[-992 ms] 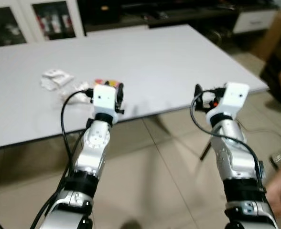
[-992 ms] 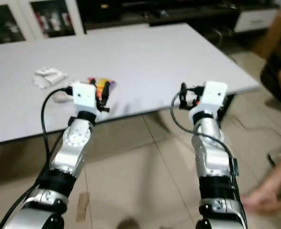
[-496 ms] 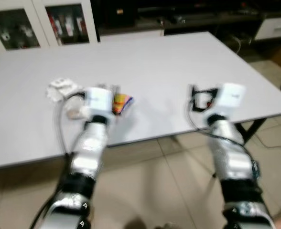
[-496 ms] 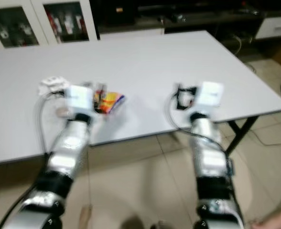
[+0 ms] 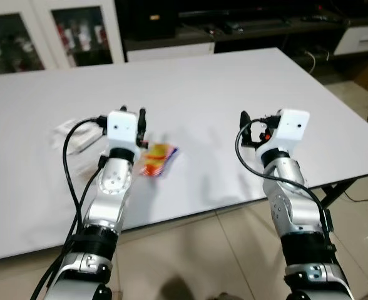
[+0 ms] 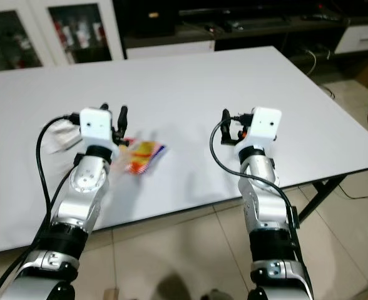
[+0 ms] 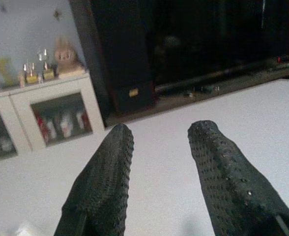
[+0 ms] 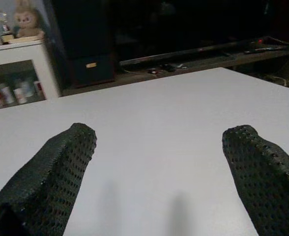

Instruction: Picking trash to rubbish bin

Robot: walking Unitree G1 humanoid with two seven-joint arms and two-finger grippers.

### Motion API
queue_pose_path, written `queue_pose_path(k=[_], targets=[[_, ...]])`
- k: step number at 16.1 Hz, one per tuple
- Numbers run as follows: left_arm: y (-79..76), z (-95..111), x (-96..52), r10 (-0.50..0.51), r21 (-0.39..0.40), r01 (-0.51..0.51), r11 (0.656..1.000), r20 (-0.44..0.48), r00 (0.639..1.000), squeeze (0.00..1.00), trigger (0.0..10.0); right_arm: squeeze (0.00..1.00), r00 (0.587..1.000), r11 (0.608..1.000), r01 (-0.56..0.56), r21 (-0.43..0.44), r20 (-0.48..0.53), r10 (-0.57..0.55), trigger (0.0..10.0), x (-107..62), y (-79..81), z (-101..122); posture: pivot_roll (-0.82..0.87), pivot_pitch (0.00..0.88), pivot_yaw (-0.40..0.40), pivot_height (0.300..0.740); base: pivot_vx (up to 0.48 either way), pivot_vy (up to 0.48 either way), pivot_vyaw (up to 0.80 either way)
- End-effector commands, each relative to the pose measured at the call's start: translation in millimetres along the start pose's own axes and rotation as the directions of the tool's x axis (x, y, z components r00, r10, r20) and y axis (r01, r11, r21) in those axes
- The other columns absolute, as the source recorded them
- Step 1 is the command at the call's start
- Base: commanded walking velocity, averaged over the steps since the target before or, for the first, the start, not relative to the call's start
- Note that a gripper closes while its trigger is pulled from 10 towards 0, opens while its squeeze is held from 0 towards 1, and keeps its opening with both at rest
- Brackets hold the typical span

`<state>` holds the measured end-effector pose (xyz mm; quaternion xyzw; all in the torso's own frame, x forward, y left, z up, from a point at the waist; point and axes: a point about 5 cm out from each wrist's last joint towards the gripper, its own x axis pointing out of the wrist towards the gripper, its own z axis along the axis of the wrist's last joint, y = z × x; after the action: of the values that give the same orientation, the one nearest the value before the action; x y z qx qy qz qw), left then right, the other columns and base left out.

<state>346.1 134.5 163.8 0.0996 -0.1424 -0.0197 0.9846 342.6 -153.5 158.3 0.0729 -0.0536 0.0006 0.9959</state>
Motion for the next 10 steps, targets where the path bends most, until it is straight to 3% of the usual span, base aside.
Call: queue_pose_path(k=[1, 2, 4, 5, 6, 10], targets=[[-2.2, 3.3, -2.8, 0.008, 0.036, -0.008, 0.999, -0.001, 1.000, 0.00, 10.0, 0.00, 1.000, 1.000, 0.018, 0.008, 0.000, -0.018, 10.0, 0.3, -4.8, 1.9, -0.04, 0.060, 0.000, 0.740, 0.000, 0.000, 0.00], [9.1, 2.5, -9.1, 0.109, 0.049, -0.107, 0.993, -0.043, 0.993, 0.00, 10.0, 0.00, 1.000, 1.000, 0.019, 0.008, -0.005, -0.018, 10.0, -0.5, -4.9, 0.4, -0.03, 0.067, -0.001, 0.740, 0.000, 0.000, 0.00], [18.6, 4.8, -15.1, 0.173, 0.069, -0.170, 0.983, -0.048, 0.984, 0.00, 10.0, 0.00, 1.000, 1.000, 0.017, 0.010, -0.010, -0.017, 10.0, -1.2, -4.3, -1.1, -0.03, 0.070, -0.002, 0.740, 0.000, 0.000, 0.00], [21.9, 5.9, -17.8, 0.187, 0.105, -0.181, 0.978, -0.054, 0.981, 0.70, 10.0, 0.00, 1.000, 1.000, 0.015, 0.010, -0.013, -0.015, 10.0, -1.4, -3.5, -2.1, -0.03, 0.071, -0.003, 0.740, 0.000, 0.000, 0.00], [25.4, 6.0, -20.2, 0.203, 0.107, -0.195, 0.975, -0.068, 0.977, 1.00, 10.0, 0.00, 1.000, 1.000, 0.012, 0.011, -0.017, -0.012, 10.0, -1.5, -2.7, -2.9, -0.02, 0.072, -0.004, 0.740, 0.000, 0.000, 0.00], [28.5, 11.1, -21.7, 0.220, 0.108, -0.210, 0.972, -0.087, 0.972, 1.00, 10.0, 0.00, 1.000, 1.000, 0.008, 0.013, -0.023, -0.007, 10.0, -1.7, -1.8, -3.9, -0.03, 0.075, -0.001, 0.740, 0.000, 0.000, 0.00]])
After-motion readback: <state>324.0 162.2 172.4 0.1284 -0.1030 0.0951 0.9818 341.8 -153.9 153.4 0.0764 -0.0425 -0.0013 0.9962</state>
